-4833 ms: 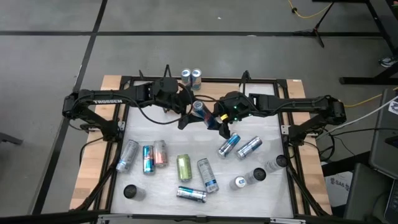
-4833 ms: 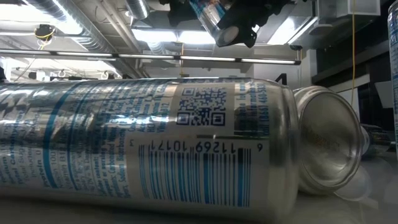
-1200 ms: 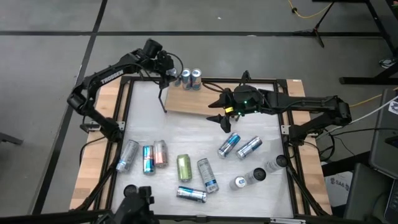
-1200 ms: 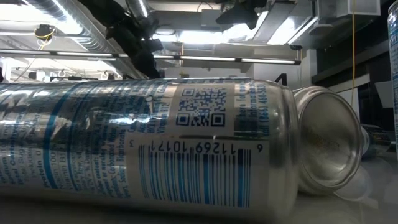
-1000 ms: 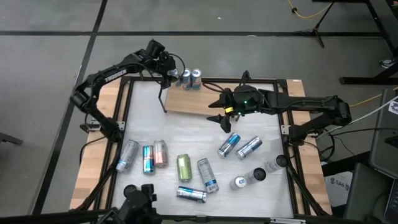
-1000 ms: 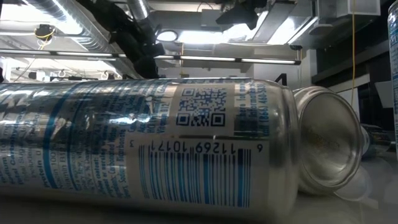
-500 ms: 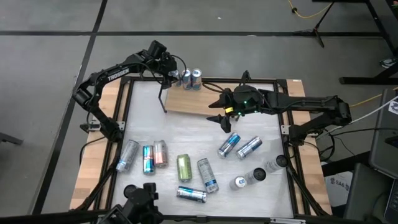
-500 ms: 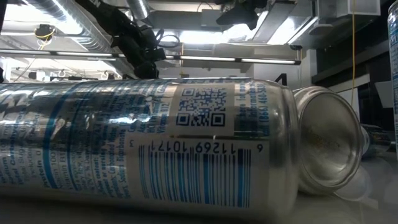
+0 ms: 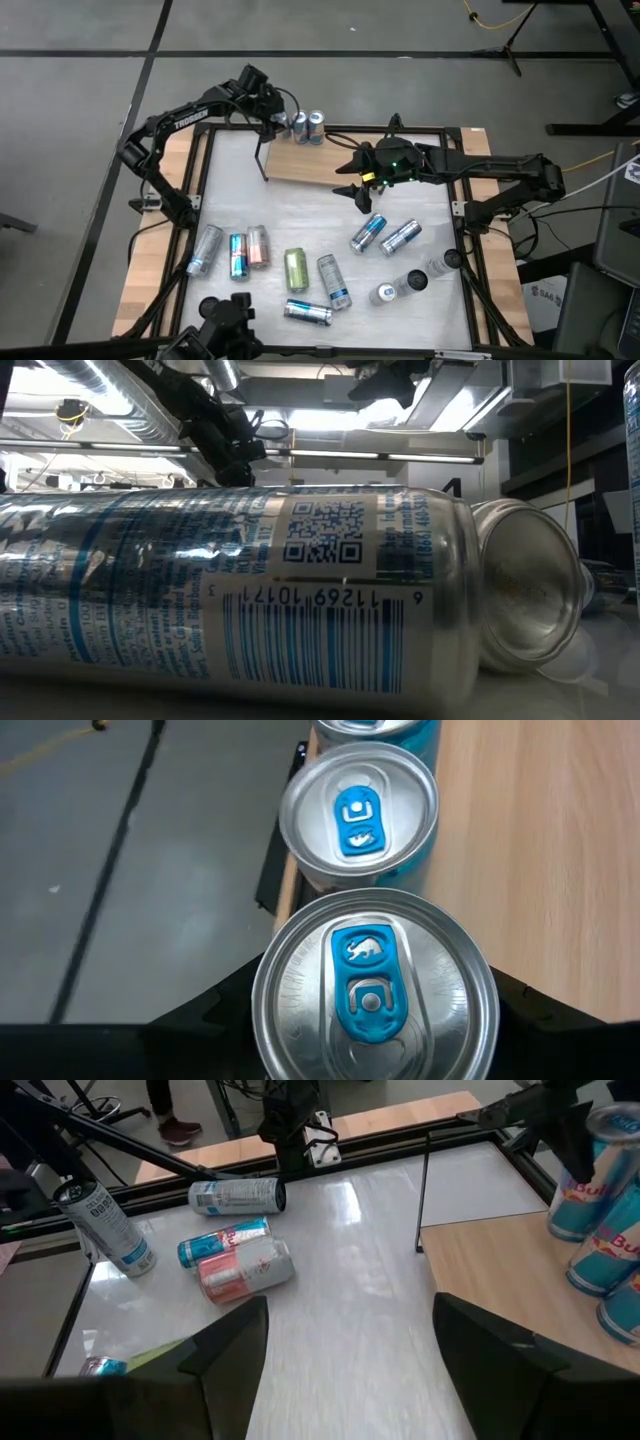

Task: Place canned beverage on shelf
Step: Put the blue soda can on the shelf

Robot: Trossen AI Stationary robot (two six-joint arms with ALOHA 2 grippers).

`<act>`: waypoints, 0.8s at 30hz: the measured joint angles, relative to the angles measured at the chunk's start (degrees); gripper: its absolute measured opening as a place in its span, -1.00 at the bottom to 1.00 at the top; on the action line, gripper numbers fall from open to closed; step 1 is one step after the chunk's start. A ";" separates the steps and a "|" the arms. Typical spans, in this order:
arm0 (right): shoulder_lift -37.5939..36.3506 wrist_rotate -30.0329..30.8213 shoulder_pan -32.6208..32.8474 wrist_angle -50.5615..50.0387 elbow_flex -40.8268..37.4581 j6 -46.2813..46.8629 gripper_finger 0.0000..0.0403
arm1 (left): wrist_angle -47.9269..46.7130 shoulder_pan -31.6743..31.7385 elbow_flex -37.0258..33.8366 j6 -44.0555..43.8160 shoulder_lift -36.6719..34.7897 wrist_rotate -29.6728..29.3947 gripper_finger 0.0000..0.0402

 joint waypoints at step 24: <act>0.00 0.00 0.00 0.02 0.00 0.02 0.35 | 0.09 -0.33 0.04 -0.86 1.83 -0.92 0.11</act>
